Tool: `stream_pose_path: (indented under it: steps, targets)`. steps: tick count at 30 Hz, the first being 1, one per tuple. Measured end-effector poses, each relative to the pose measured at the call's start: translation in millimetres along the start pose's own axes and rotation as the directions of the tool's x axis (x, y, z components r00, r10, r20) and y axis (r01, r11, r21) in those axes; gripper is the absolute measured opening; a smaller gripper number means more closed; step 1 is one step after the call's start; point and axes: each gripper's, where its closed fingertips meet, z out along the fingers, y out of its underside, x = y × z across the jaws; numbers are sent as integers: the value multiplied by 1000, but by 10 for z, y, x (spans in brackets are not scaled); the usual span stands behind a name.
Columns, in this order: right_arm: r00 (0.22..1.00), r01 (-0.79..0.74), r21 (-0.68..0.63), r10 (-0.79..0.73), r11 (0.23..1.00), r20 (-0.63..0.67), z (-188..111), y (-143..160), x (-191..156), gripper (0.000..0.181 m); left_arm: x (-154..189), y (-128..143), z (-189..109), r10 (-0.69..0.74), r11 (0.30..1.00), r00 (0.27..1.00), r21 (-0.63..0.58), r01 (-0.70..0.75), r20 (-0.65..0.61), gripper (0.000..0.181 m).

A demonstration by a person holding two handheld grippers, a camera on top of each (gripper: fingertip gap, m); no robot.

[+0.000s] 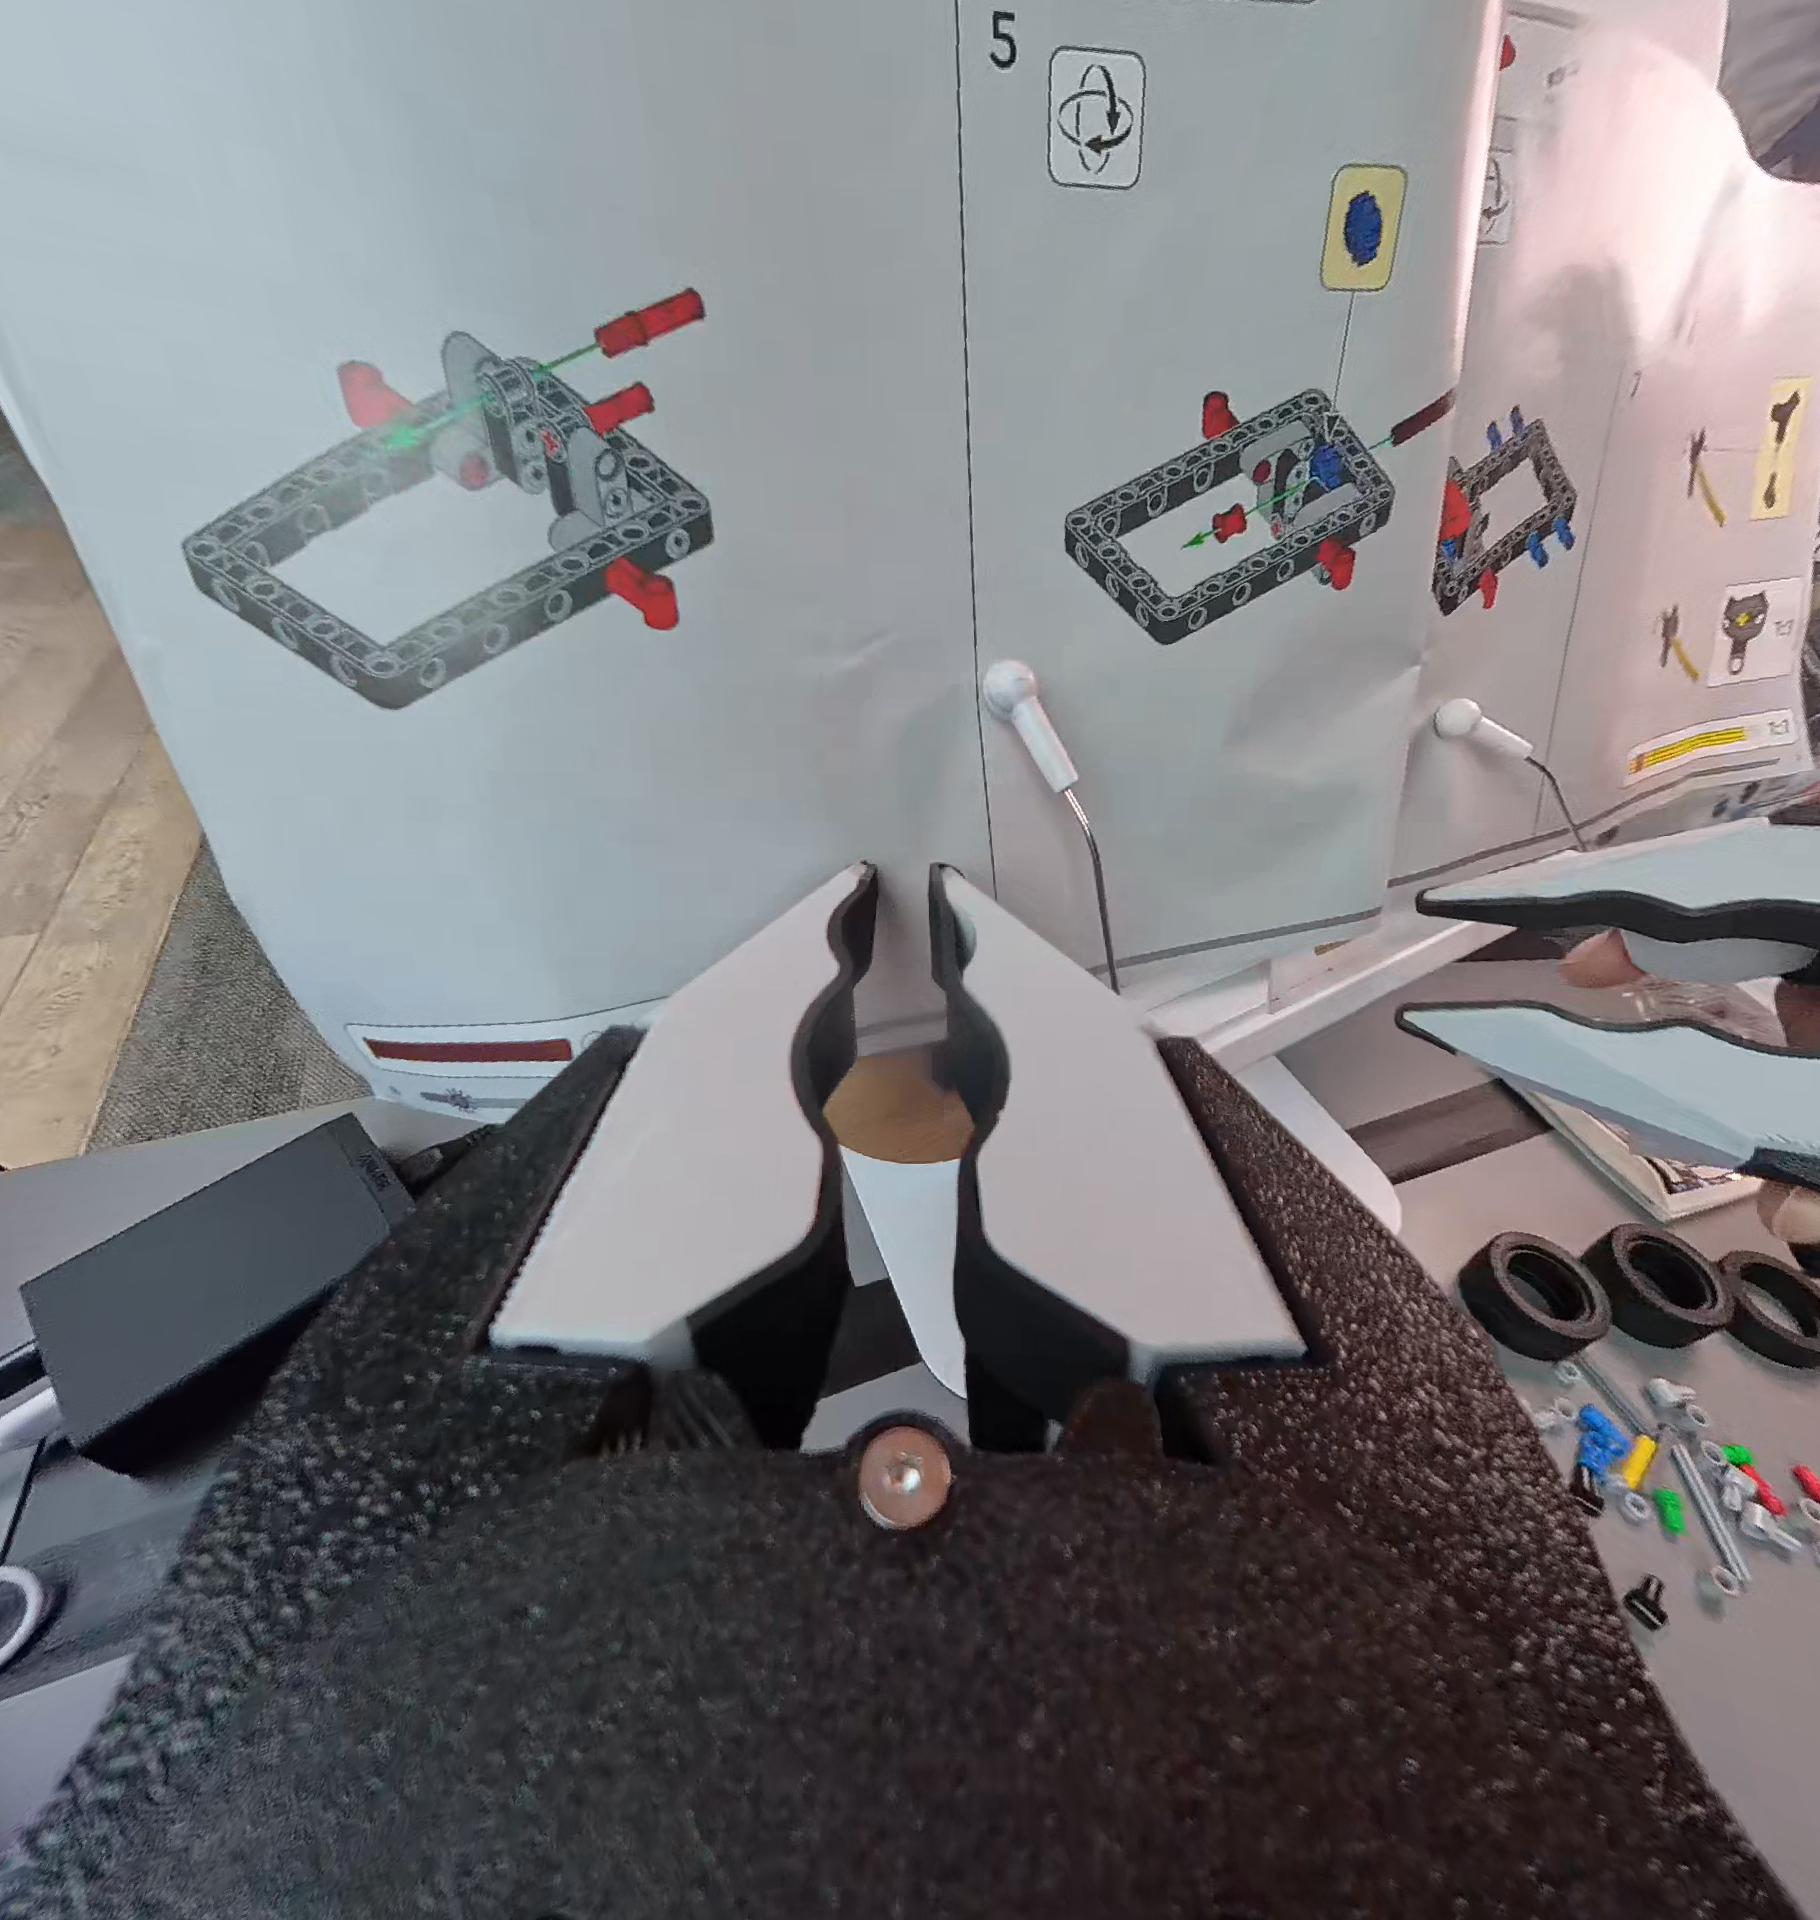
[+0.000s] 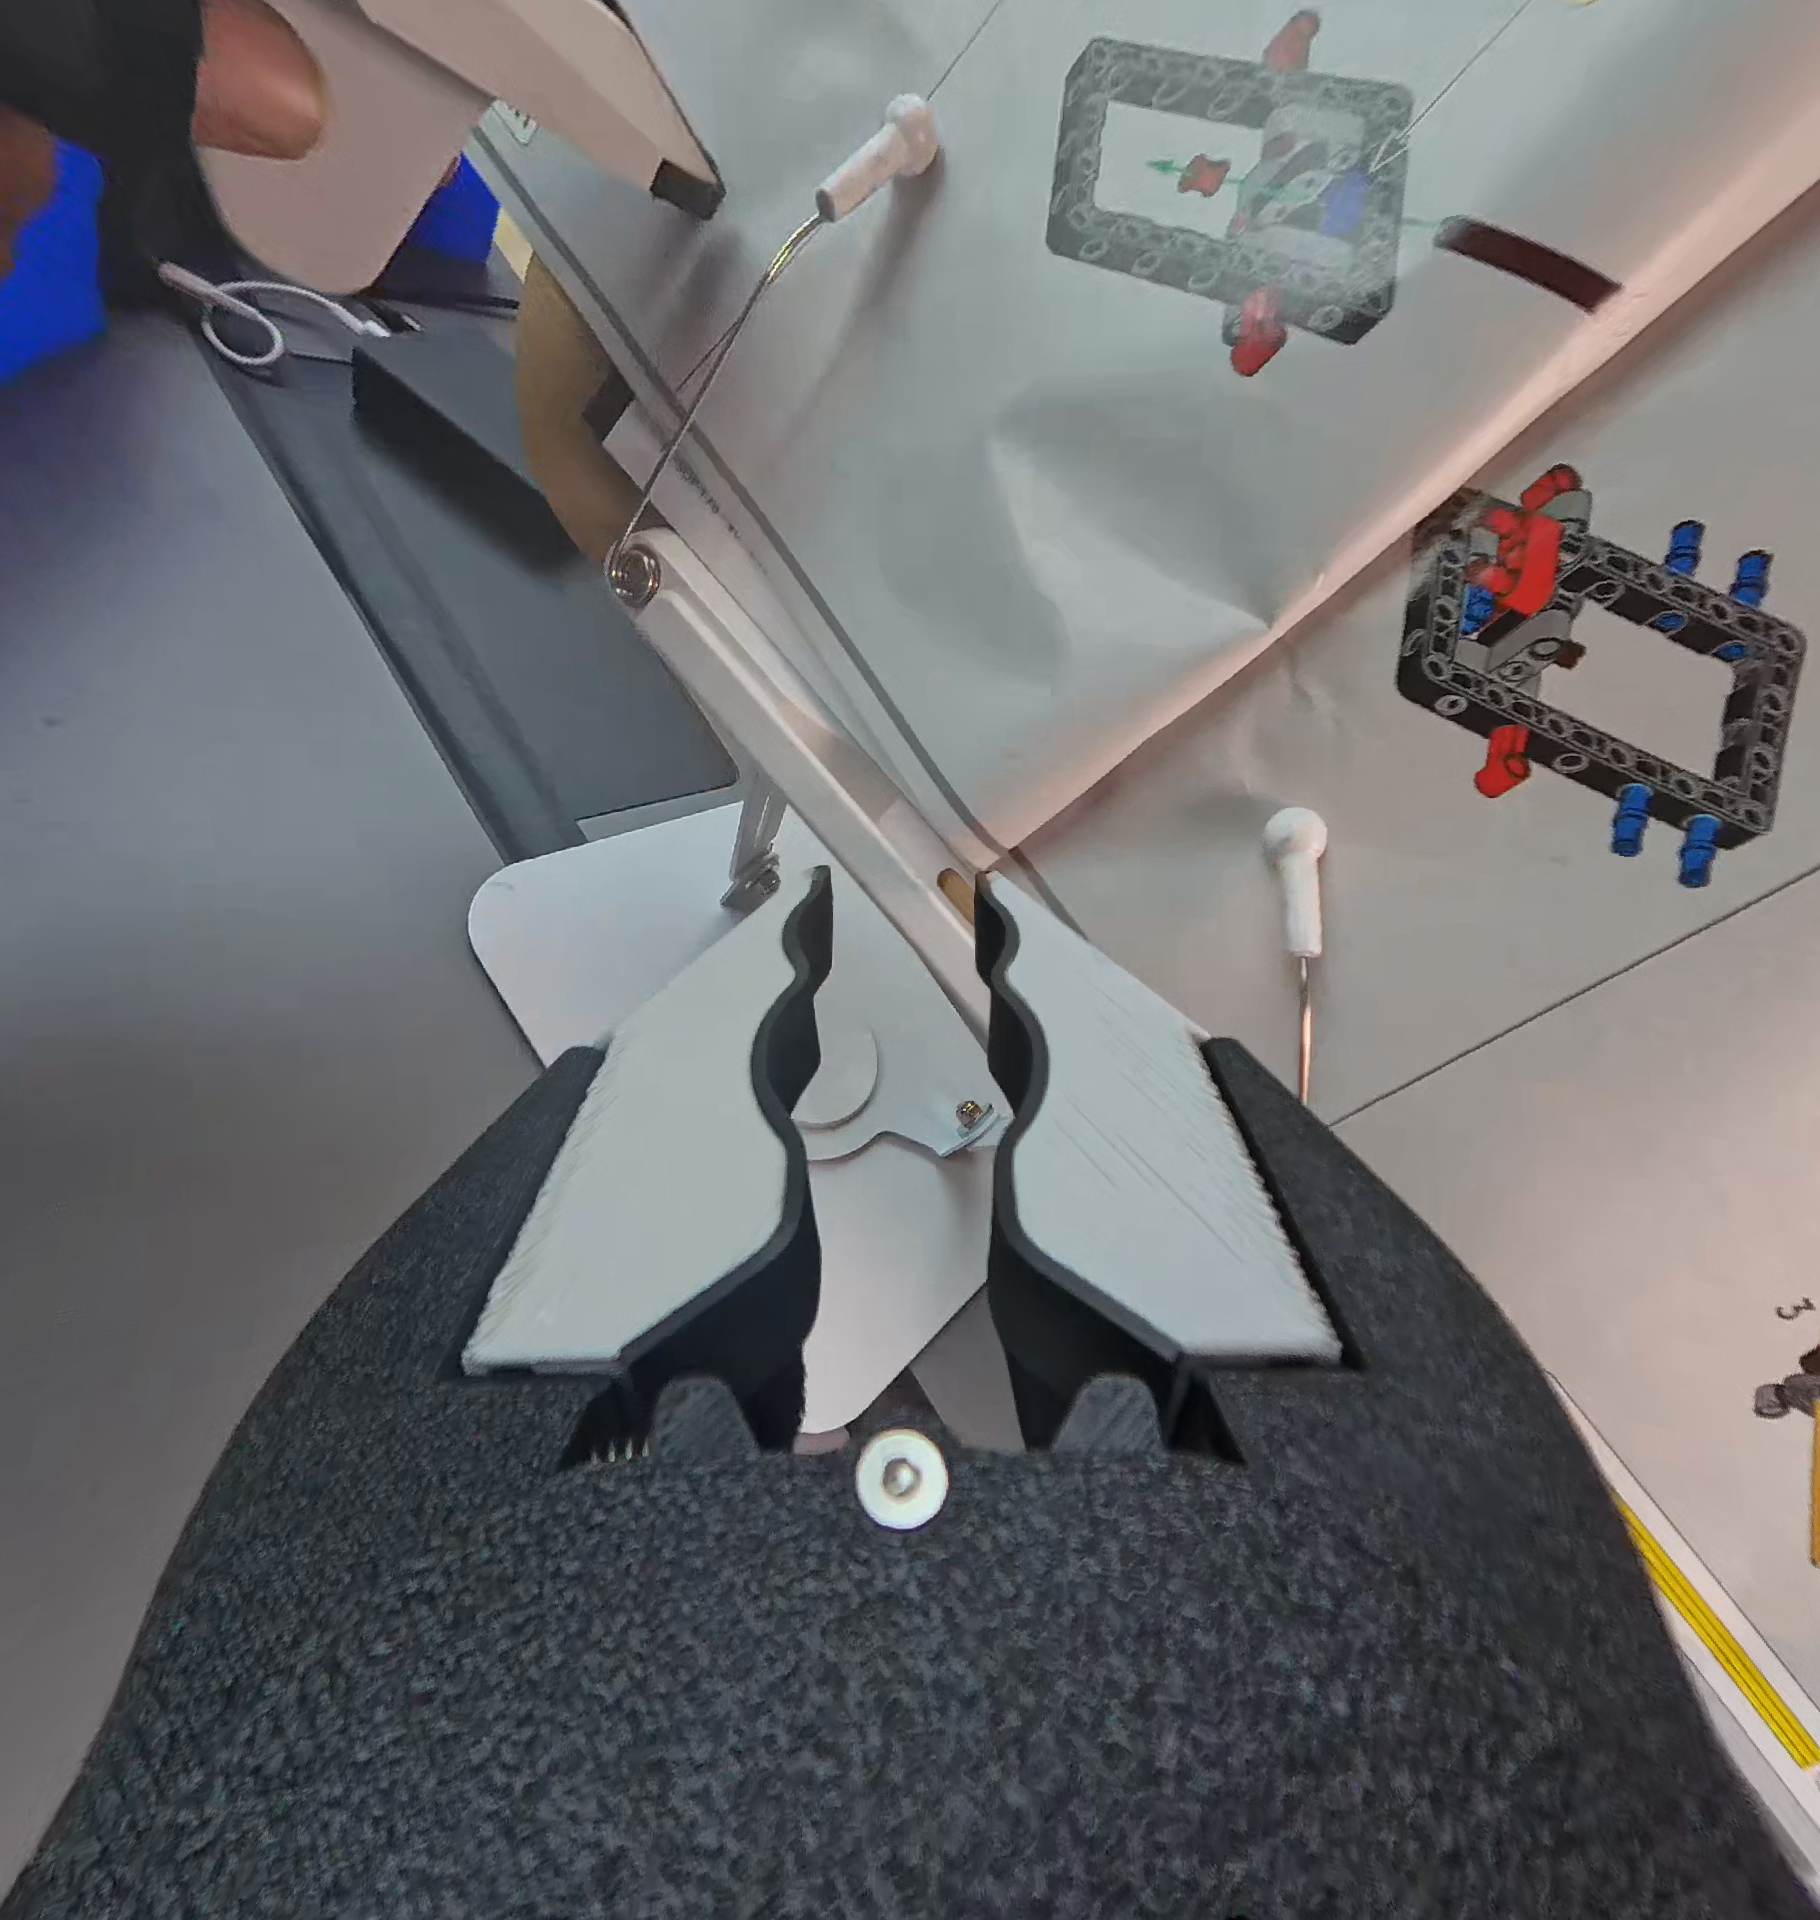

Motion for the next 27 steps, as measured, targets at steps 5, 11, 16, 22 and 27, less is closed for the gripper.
stream_pose_path:
  steps: [5, 11, 16, 22, 27]
  targets:
    - [1000, 4, -21, -5, 1000, -19, 96, 24, -92, 29, -87, 1, 60, 39, 999, 999, -28, -39, 18, 0]
    - [999, -41, -42, 40, 998, -14, 96, -8, -131, 31, -60, -33, 39, 37, 997, 999, -66, -38, -20, 17]
    - [977, -215, 119, 213, 969, 29, -374, -189, -212, 31, 382, -315, -535, 59, 990, 987, 136, -38, -152, 31]
    - [943, -327, 206, 302, 923, 141, -1234, -94, -672, 28, 1037, 28, -1338, 162, 981, 934, 154, -118, -317, 52]
    - [914, -379, 222, 325, 898, 244, -1952, 57, -1223, 17, 1394, 418, -2040, 213, 969, 877, 208, -134, -430, 31]
